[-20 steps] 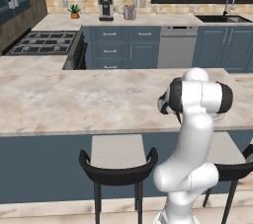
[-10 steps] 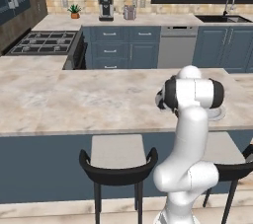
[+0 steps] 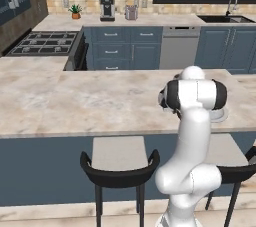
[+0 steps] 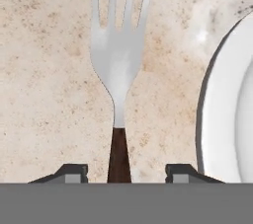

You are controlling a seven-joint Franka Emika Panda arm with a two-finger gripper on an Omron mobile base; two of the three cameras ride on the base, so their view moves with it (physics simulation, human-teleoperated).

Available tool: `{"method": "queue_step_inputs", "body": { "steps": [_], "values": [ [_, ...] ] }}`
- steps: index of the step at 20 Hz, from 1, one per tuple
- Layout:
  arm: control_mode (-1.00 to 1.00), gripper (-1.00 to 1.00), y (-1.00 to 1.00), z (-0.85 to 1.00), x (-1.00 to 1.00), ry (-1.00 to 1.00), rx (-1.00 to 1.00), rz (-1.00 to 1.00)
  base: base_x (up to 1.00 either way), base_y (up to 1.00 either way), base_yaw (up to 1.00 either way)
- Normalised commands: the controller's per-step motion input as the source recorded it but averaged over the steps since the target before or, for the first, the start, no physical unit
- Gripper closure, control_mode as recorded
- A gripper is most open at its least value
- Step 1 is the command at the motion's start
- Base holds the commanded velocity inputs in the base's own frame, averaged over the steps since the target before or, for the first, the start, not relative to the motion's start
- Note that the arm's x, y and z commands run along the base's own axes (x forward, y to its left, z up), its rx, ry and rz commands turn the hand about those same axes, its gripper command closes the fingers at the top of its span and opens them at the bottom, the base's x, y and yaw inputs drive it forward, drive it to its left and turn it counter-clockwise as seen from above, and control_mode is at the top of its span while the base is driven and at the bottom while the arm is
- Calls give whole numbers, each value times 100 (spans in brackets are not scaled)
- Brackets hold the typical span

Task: Take the fork and place it on the left side of the plate. Then take the spoon and place it on the right side of the plate. Make sure they're directly next to the plate.

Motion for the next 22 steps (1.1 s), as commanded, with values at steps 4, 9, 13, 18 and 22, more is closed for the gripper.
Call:
{"method": "queue_step_inputs", "body": {
  "steps": [4,9,13,18,22],
  "values": [
    [-100,-100,4,49,-49,-14,0,0,0,0,0],
    [-100,-100,10,66,-58,-13,0,0,0,0,0],
    [-100,-100,17,71,-81,-13,0,0,0,0,0],
    [-100,-100,25,74,-99,-10,0,0,0,0,0],
    [-100,-100,34,80,-100,-5,0,0,0,0,0]
  ]
}}
